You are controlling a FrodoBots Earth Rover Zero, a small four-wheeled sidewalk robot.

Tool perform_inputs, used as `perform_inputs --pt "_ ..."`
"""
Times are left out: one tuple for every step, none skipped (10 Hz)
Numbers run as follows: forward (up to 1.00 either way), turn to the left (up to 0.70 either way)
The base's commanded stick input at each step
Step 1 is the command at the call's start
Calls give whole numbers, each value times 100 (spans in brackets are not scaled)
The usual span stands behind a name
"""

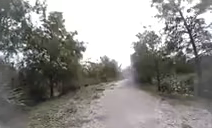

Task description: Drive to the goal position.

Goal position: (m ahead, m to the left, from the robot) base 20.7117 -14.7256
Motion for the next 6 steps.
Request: perform_inputs --pt "60 0" --pt "60 0" --pt "60 0" --pt "60 0" --pt "60 0" --pt "60 0"
